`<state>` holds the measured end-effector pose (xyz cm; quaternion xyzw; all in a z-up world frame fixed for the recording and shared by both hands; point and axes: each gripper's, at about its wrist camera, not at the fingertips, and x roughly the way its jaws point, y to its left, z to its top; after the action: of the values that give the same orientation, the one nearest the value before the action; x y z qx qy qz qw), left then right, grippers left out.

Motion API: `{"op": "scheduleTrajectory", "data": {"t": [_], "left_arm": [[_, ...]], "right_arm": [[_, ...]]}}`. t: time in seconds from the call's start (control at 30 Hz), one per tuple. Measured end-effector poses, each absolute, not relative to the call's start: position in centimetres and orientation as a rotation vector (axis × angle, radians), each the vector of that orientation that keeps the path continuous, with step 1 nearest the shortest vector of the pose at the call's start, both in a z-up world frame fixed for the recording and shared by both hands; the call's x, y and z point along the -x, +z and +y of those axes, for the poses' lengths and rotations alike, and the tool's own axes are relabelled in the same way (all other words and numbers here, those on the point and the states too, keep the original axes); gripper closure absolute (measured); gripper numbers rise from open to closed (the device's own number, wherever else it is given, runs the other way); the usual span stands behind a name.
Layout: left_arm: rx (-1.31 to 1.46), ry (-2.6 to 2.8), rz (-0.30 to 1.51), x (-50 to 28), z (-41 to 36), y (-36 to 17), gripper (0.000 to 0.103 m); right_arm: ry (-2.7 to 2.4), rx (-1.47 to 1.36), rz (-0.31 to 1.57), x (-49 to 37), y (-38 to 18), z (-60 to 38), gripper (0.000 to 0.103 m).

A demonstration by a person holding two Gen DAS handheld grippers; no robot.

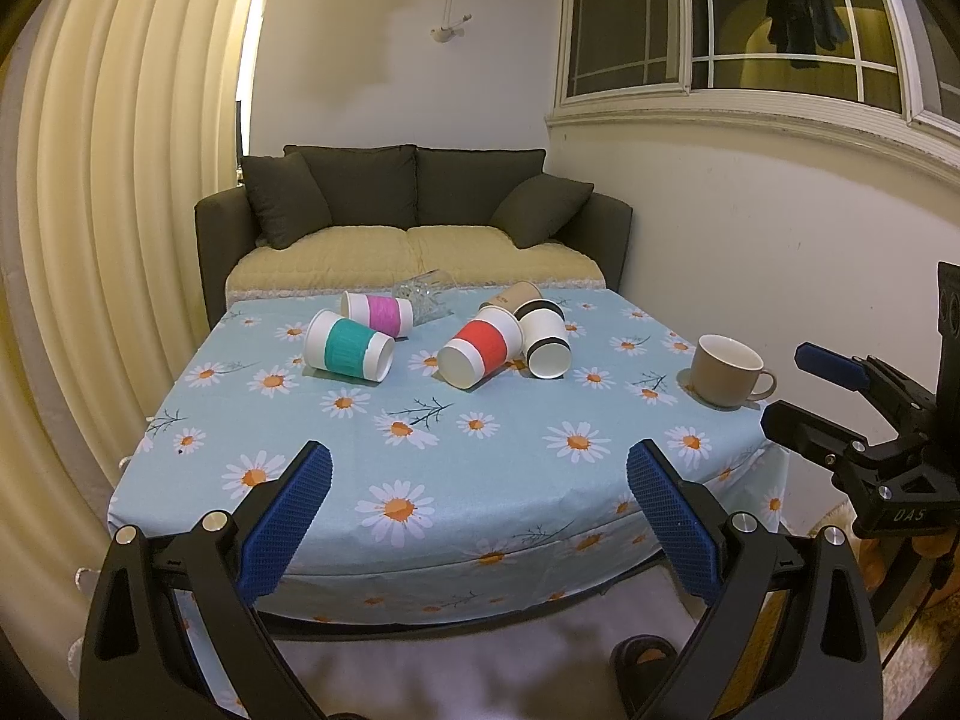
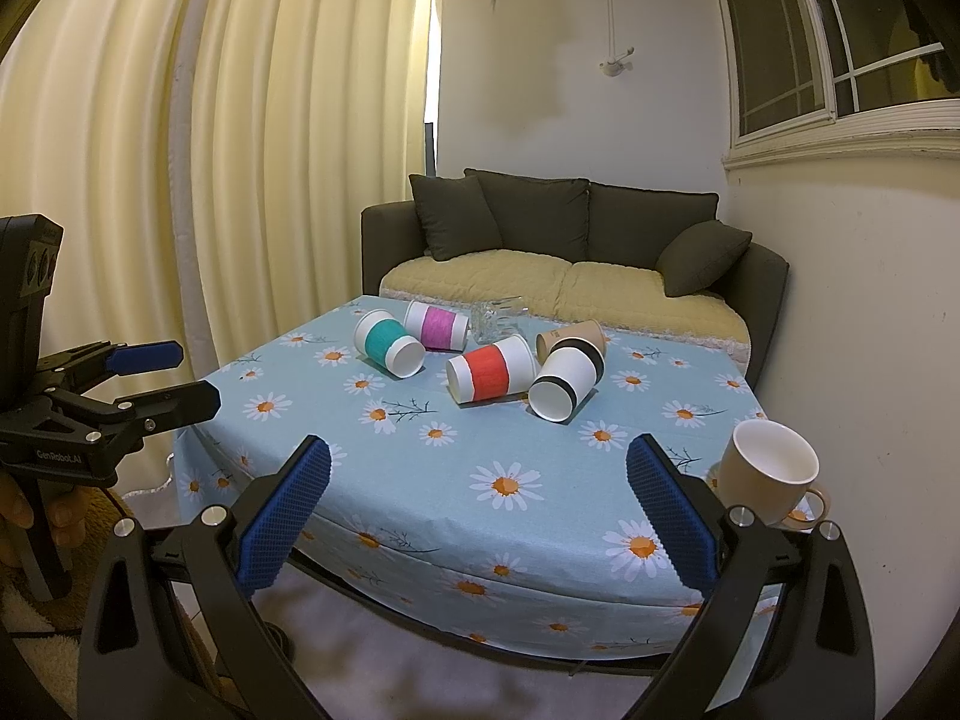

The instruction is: Flip cup upright

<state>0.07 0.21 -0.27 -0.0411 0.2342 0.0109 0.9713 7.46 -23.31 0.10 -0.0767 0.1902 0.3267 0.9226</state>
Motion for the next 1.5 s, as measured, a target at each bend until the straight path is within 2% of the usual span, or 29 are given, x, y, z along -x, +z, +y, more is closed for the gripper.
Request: {"op": "scheduleTrajectory", "data": {"t": [1.5], "left_arm": [[0.089, 0.034, 0.487, -0.4, 0.1, -0.7, 0.007]], "right_arm": [[0.688, 0.176, 0.418, -7.3, -0.6, -22.4, 0.005]]}}
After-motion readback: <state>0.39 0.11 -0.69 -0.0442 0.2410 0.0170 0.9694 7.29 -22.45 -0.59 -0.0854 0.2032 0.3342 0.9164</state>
